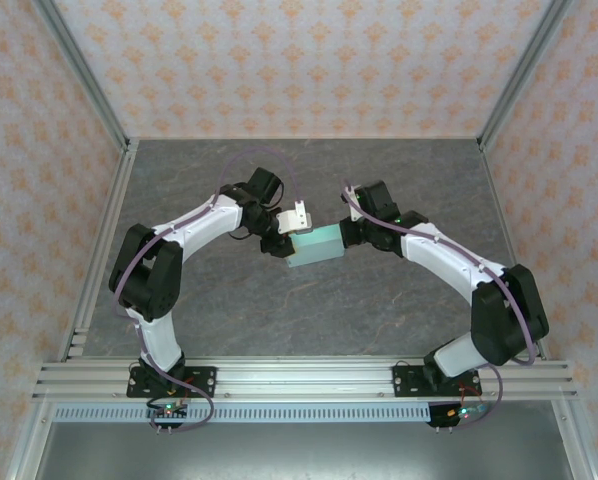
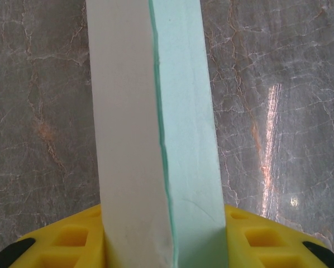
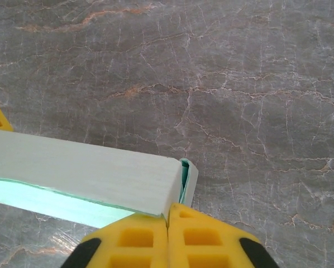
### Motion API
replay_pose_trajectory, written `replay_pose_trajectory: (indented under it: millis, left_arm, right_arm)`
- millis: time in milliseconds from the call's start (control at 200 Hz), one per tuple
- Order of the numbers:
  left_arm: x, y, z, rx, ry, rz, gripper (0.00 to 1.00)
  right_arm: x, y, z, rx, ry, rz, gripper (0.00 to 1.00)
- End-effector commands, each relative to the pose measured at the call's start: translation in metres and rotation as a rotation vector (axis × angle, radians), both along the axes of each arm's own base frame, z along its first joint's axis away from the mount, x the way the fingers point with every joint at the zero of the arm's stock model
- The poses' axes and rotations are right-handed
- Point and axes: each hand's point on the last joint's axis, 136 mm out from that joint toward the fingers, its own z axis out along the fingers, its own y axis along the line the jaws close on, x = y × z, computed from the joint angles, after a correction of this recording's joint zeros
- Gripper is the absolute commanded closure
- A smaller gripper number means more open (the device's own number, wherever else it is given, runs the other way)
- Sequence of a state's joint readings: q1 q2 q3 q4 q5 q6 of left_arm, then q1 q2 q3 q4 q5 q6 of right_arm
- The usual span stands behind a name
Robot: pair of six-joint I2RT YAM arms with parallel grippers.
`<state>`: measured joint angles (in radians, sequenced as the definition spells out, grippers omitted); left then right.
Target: Fold the paper box
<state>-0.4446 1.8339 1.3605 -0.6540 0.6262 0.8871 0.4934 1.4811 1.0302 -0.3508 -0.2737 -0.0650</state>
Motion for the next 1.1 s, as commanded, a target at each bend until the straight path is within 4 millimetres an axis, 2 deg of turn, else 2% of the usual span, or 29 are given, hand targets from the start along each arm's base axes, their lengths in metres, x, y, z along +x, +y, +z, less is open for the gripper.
replay_pose_trajectory:
  millis: [0, 65, 415, 806, 1096]
  left_arm:
    - [0.005, 0.013, -0.009, 0.073, 0.002, 0.032, 0.75]
    - [0.005, 0.012, -0.009, 0.073, 0.001, 0.030, 0.75]
    - [0.005, 0.012, -0.006, 0.069, -0.001, 0.034, 0.74]
    - [0.005, 0.012, 0.011, 0.009, -0.034, 0.044, 0.54]
    - [0.003, 0.014, 0.013, -0.004, -0.040, 0.049, 0.35]
  right_arm:
    - [0.008, 0.003, 0.005, 0.021, -0.011, -0.007, 0.97]
    - [0.007, 0.003, 0.005, 0.020, -0.010, -0.011, 1.00]
    - [0.003, 0.000, 0.001, -0.024, -0.033, -0.045, 1.00]
    - [0.000, -0.001, 0.005, -0.050, -0.047, -0.057, 1.00]
    - [-0.001, -0.002, 0.006, -0.065, -0.050, -0.065, 1.00]
